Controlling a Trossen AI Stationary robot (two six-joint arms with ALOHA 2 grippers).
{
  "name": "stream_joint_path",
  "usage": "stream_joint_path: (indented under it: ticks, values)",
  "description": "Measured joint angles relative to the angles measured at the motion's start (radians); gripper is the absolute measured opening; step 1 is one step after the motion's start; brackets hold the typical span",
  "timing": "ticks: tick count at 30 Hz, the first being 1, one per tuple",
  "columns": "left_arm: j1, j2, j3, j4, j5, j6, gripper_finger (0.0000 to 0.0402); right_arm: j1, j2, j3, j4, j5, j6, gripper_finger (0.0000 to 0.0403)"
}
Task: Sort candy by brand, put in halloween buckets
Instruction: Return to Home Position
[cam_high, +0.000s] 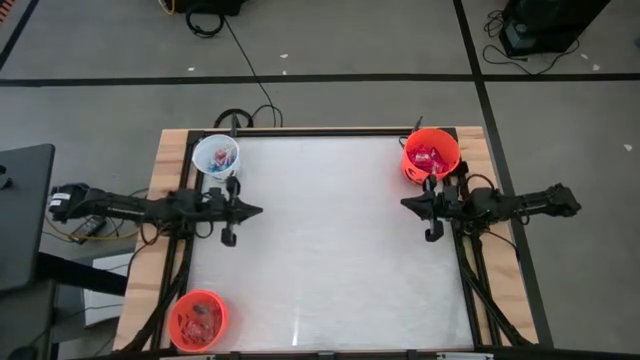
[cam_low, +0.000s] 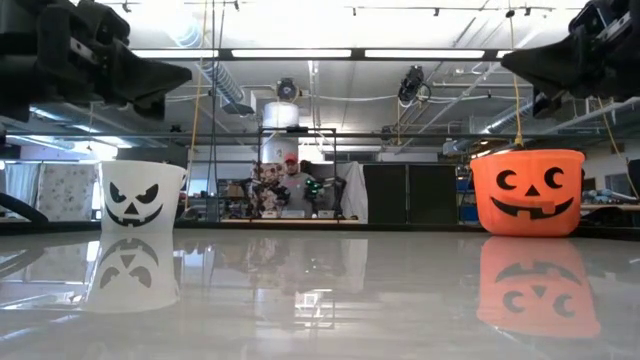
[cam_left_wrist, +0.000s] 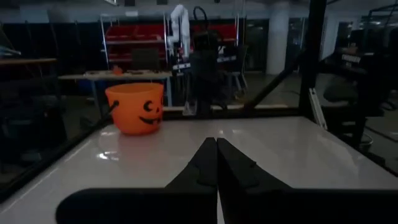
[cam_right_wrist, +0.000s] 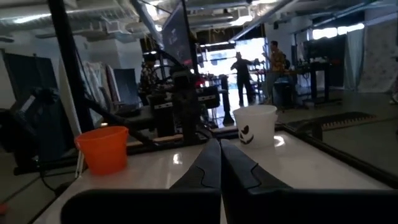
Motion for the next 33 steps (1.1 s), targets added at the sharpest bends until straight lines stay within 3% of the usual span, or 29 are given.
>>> stream_joint_path:
  ticks: [4, 11, 20, 25, 33]
  values:
    - [0.0, -0.053, 0.001, -0.035, 0.01, -0.002, 0.0001, -0.01, 0.0, 0.0, 0.004, -0.009, -0.017, 0.0003]
    - [0.0, -0.211, 0.089, -0.425, 0.01, 0.027, 0.0001, -0.027, 0.0, 0.0, 0.004, -0.025, -0.04, 0.0003]
    - [0.0, -0.451, 0.125, -0.745, -0.008, 0.054, 0.0001, -0.027, -0.007, 0.0, 0.004, -0.025, -0.121, 0.0003]
    - [0.0, -0.558, 0.125, -0.783, -0.032, 0.069, 0.0001, -0.027, -0.042, 0.0, -0.009, -0.025, -0.144, 0.0003]
    - [0.0, -0.563, 0.125, -0.867, -0.055, 0.084, 0.0002, -0.027, -0.1, 0.0, -0.09, -0.025, -0.165, 0.0004]
